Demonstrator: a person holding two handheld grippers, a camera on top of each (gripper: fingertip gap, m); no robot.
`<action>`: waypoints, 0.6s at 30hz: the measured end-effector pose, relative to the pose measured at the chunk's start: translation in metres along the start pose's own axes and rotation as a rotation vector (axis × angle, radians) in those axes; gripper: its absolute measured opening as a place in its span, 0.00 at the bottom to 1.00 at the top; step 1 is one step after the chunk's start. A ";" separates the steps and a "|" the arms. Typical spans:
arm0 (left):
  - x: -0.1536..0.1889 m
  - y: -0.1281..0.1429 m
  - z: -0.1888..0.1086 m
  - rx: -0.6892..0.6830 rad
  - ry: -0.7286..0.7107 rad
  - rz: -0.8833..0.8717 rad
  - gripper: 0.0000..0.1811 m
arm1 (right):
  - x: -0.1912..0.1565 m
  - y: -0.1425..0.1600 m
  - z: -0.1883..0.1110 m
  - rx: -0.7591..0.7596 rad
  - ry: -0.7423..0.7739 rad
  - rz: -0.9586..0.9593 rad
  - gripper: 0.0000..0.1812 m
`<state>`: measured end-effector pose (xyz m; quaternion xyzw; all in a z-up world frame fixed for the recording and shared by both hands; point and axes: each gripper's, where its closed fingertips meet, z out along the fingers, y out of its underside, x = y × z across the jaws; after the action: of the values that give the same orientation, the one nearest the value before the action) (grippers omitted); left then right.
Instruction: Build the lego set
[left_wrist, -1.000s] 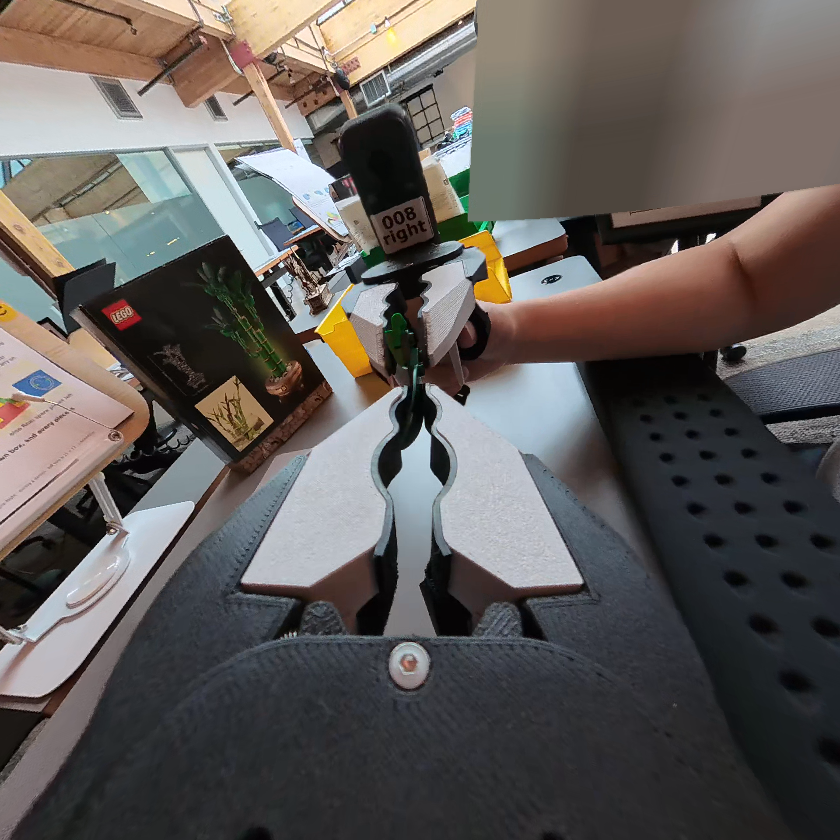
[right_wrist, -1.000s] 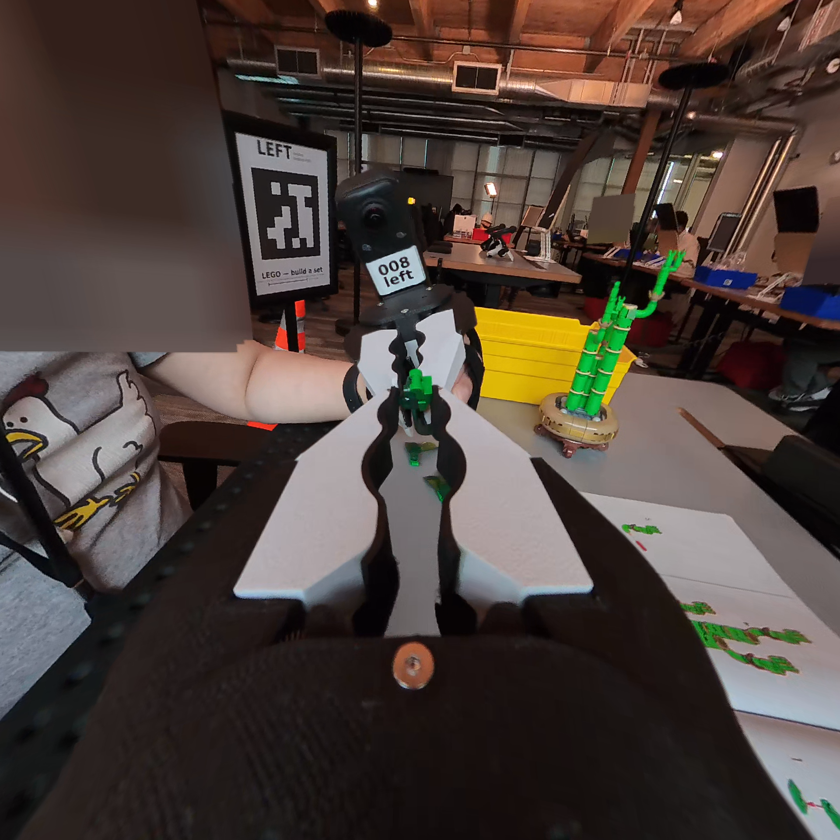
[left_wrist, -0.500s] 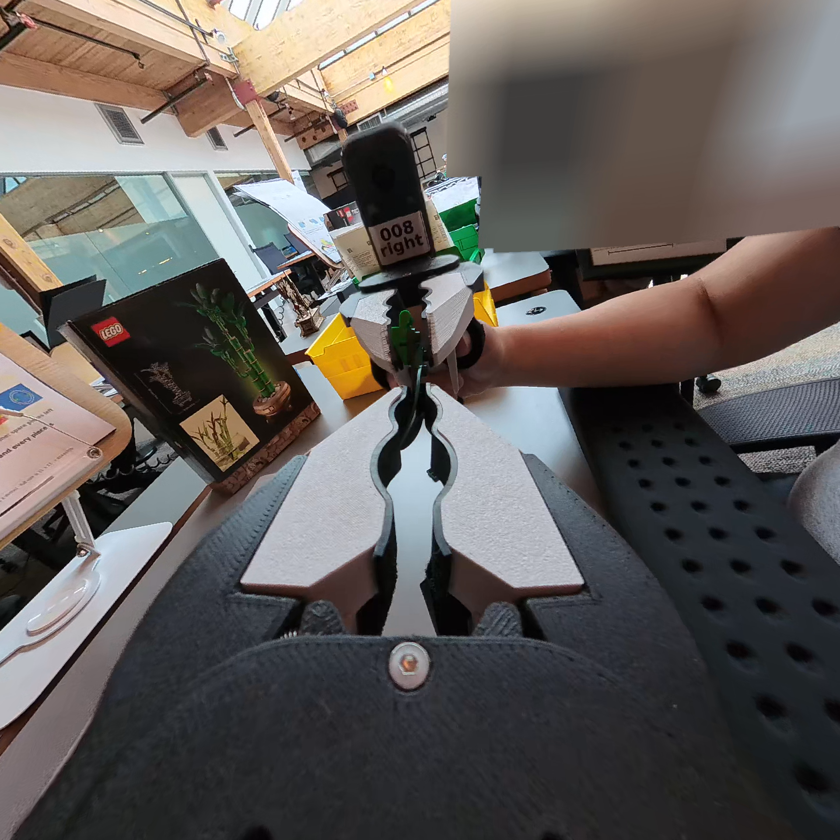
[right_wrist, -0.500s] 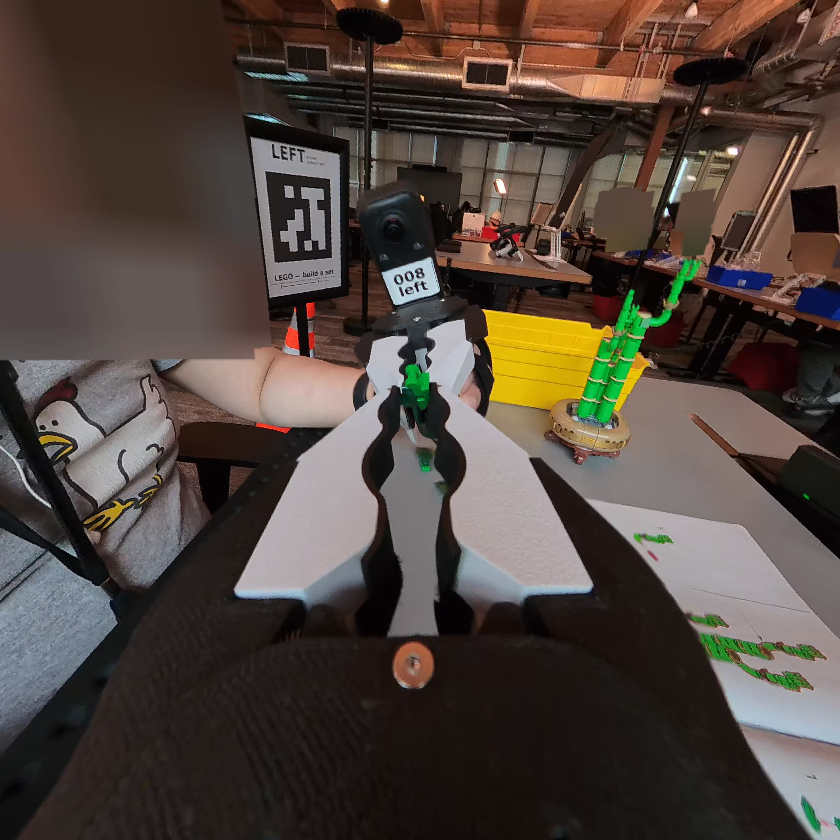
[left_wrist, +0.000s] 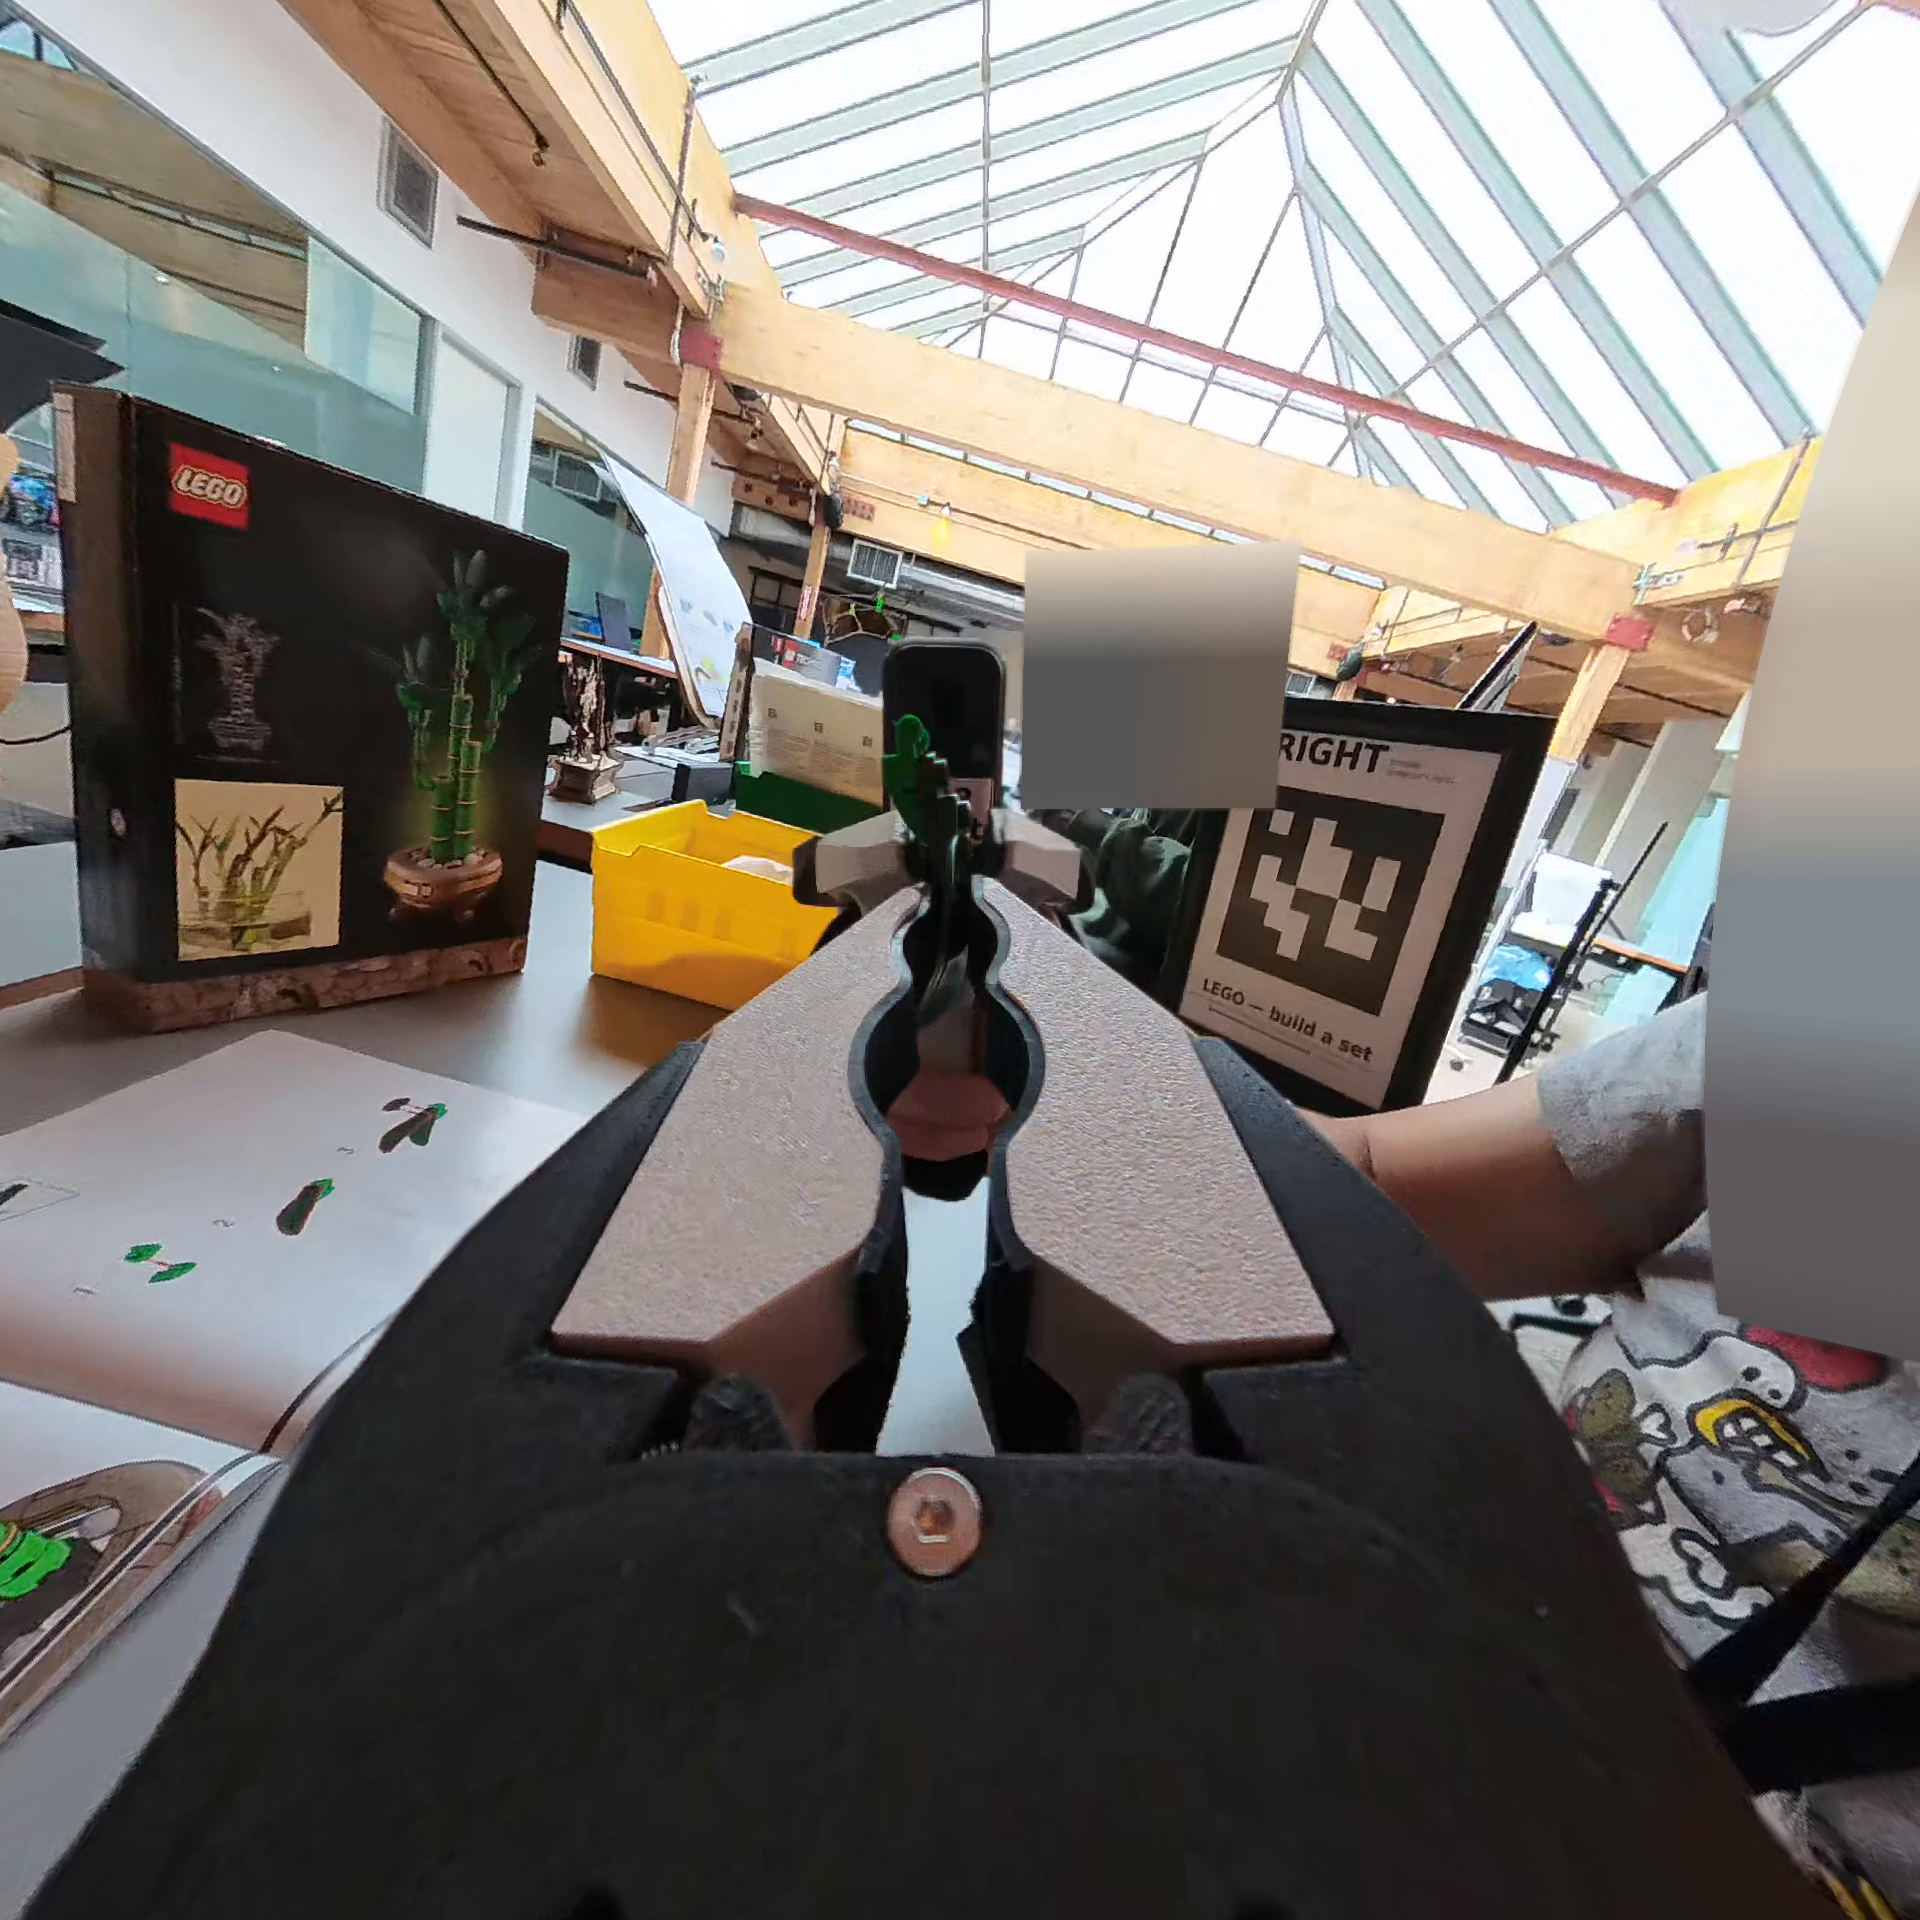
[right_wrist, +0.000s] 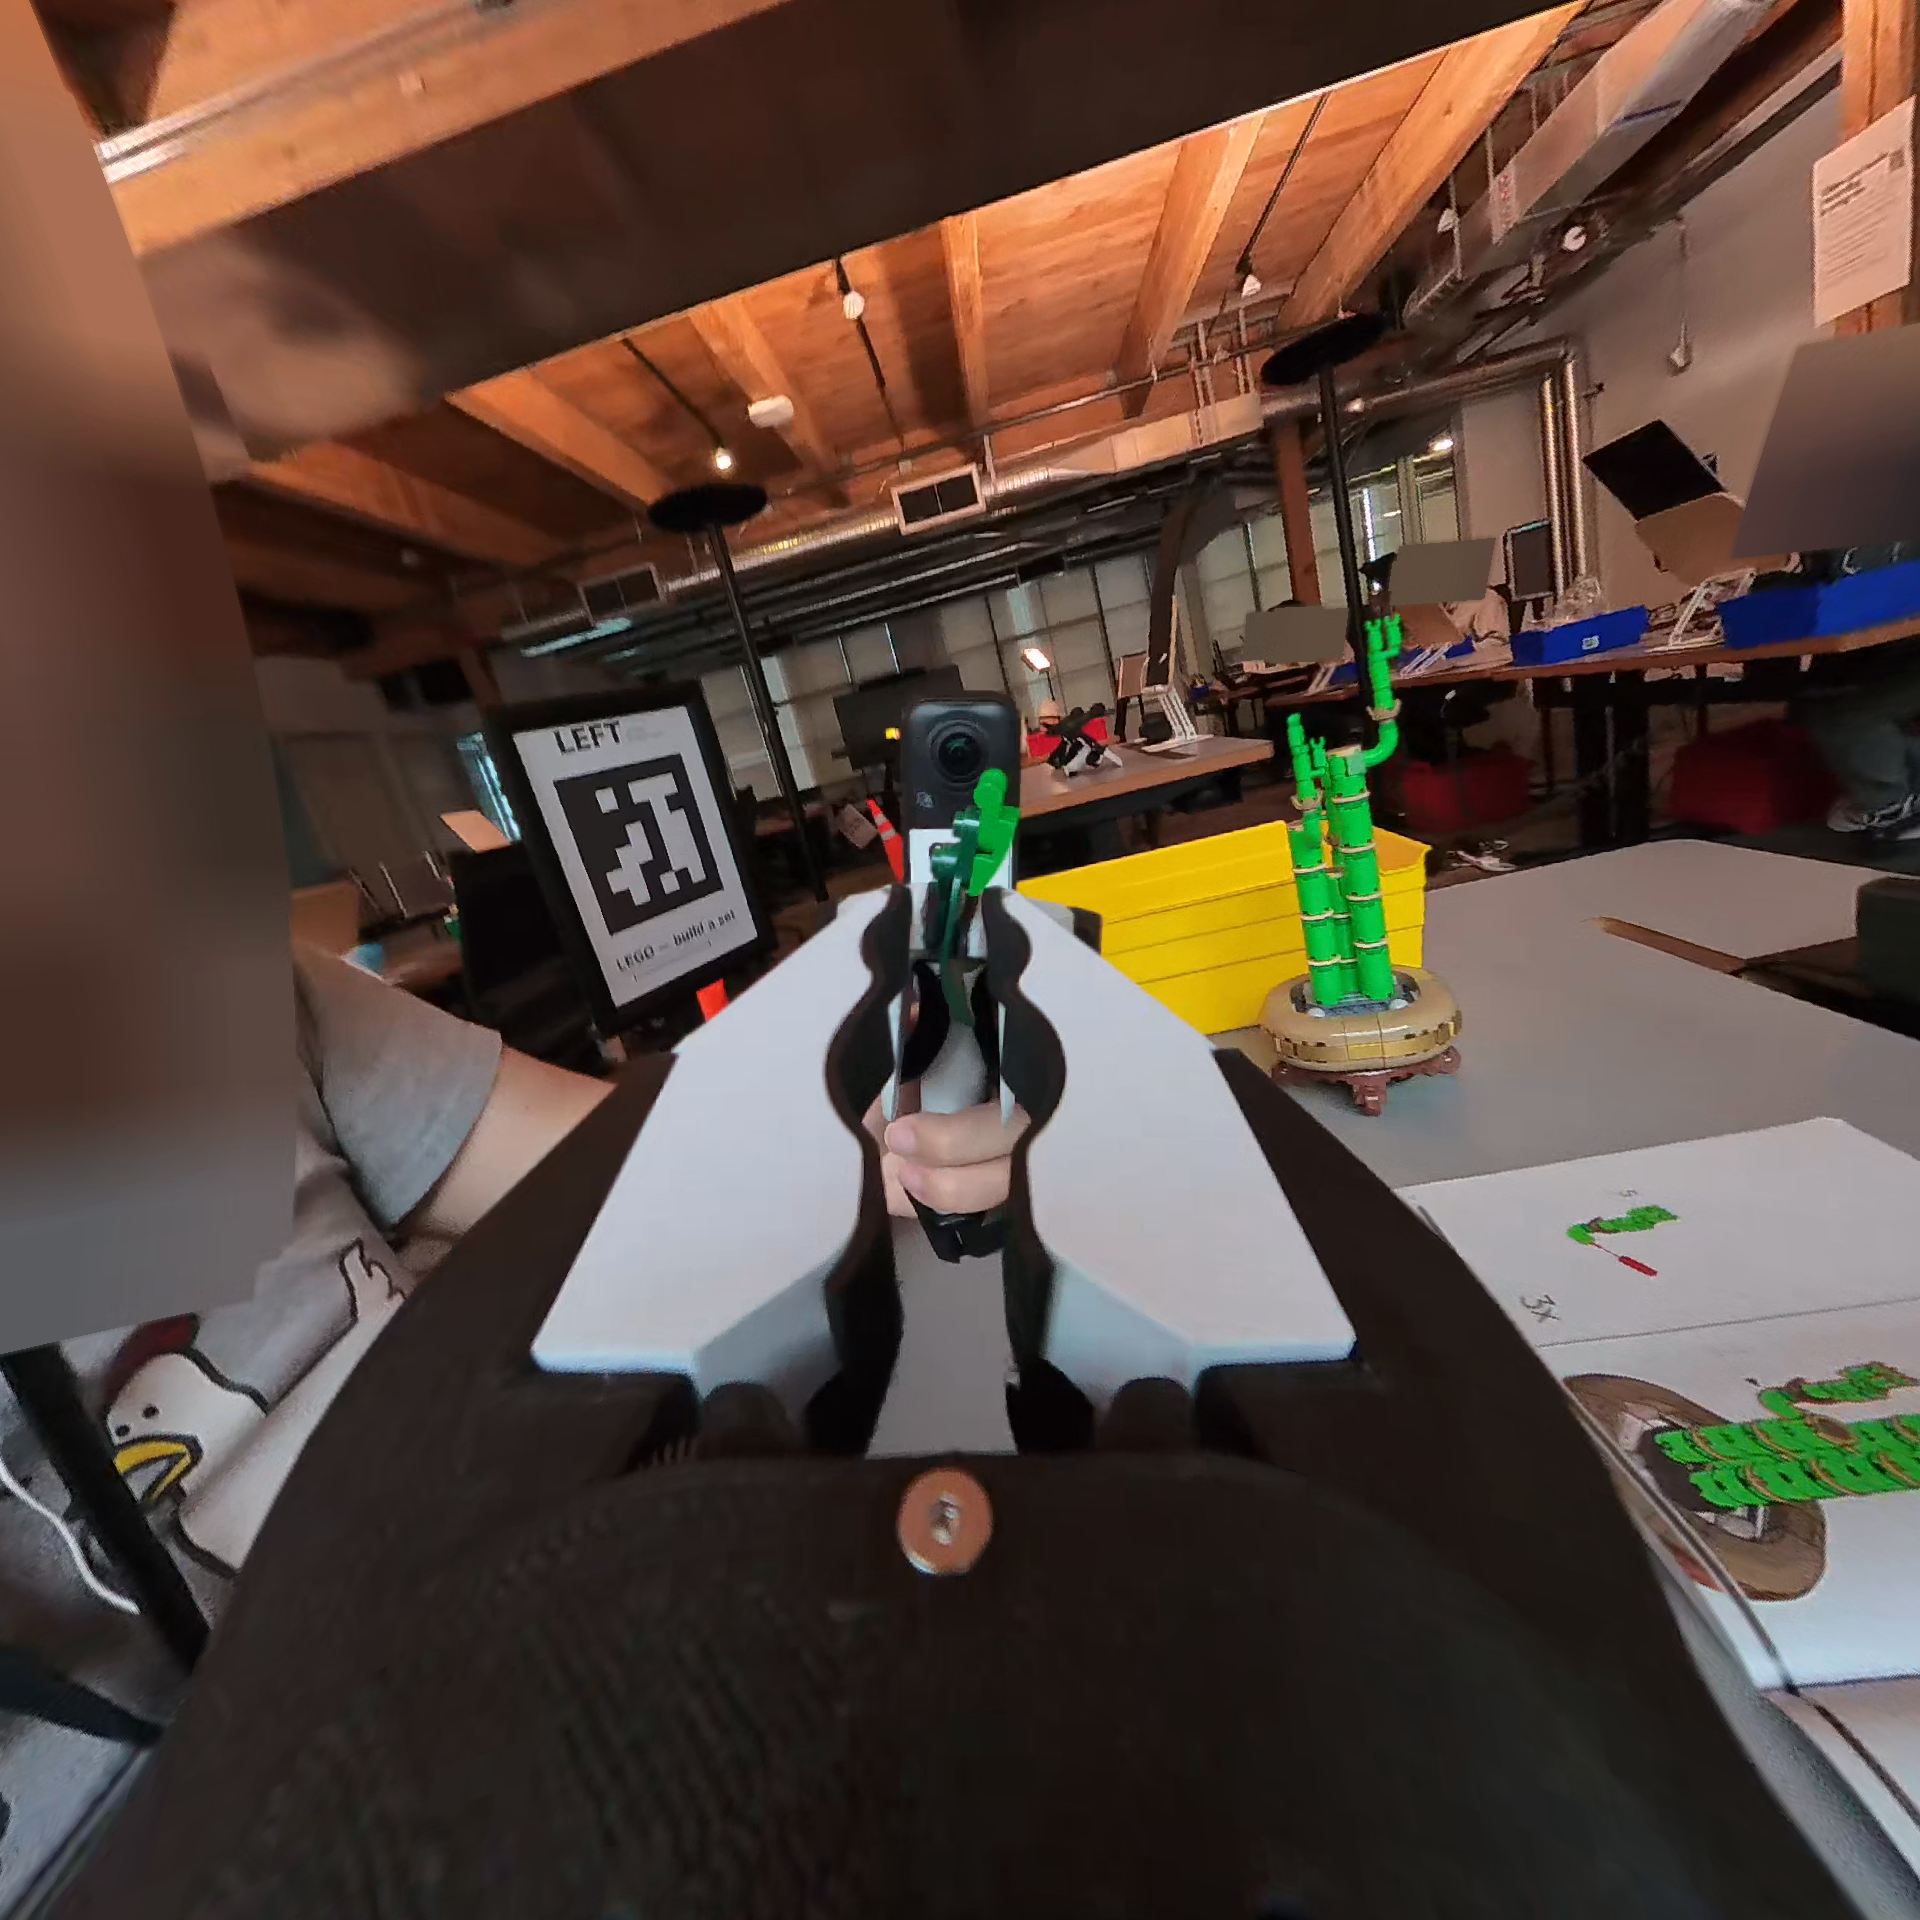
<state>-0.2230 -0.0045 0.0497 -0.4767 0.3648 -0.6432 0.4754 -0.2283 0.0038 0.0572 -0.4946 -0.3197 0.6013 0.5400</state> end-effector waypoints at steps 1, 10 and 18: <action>-0.001 0.001 0.000 -0.004 -0.007 0.003 0.01 | 0.002 -0.001 -0.001 0.011 0.002 0.020 0.06; -0.009 0.006 0.001 -0.021 -0.032 -0.029 0.01 | 0.011 0.002 -0.001 0.007 0.044 0.057 0.05; -0.015 0.009 0.000 -0.048 -0.058 -0.036 0.01 | 0.023 0.003 -0.004 0.038 0.047 0.192 0.11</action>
<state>-0.2195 0.0076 0.0369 -0.5128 0.3576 -0.6288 0.4624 -0.2243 0.0251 0.0475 -0.5266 -0.2467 0.6444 0.4965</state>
